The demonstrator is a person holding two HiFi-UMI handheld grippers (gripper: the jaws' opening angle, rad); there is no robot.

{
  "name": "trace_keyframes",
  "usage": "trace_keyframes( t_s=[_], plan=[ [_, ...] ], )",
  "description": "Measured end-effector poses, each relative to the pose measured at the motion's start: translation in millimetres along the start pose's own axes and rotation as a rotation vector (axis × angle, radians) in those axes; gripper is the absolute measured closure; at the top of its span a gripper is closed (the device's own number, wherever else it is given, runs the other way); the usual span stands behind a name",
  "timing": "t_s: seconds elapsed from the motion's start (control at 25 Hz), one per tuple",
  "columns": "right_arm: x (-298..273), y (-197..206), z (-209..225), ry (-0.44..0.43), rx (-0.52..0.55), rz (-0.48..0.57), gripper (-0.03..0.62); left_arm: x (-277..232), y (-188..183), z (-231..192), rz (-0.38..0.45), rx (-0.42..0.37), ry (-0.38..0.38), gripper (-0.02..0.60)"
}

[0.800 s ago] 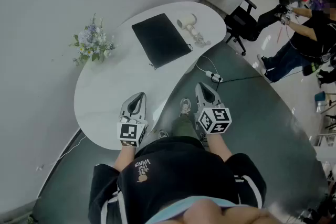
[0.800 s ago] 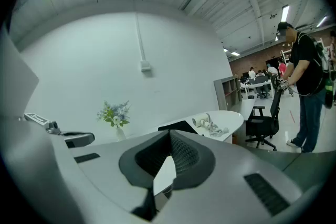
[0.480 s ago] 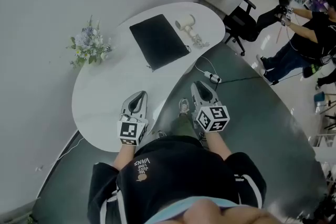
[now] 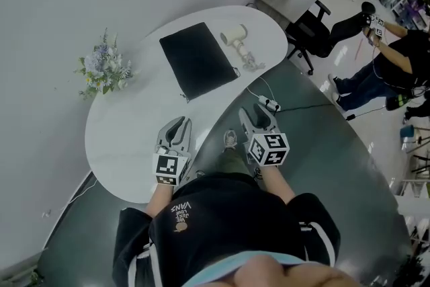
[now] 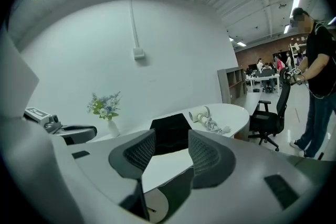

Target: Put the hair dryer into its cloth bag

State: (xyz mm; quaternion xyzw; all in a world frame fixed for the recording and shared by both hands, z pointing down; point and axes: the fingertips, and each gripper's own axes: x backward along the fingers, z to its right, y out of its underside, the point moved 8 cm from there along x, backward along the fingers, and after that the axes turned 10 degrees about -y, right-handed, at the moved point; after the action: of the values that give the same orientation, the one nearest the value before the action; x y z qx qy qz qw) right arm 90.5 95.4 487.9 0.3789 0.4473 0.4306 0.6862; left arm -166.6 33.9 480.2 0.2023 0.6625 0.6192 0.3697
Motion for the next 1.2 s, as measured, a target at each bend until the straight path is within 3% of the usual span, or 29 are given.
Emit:
trace_keyframes(
  t_s=[0.12,0.64,1.2],
  plan=[
    [-14.2,-5.6,19.5,-0.006,0.002,-0.023,0.408,-20.4,-0.1,1.0,-0.019,0.001,-0.019,0.474],
    [-79.7,-30.8,103.9,-0.03,0.031,-0.118,0.39,-108.1,4.9,9.2,-0.123,-0.033,-0.045,0.373],
    [-182.7,-49.1,187.8,-0.034,0.158,-0.297,0.381,-170.4,22.6,12.6,-0.25,-0.068,-0.107,0.353]
  ],
)
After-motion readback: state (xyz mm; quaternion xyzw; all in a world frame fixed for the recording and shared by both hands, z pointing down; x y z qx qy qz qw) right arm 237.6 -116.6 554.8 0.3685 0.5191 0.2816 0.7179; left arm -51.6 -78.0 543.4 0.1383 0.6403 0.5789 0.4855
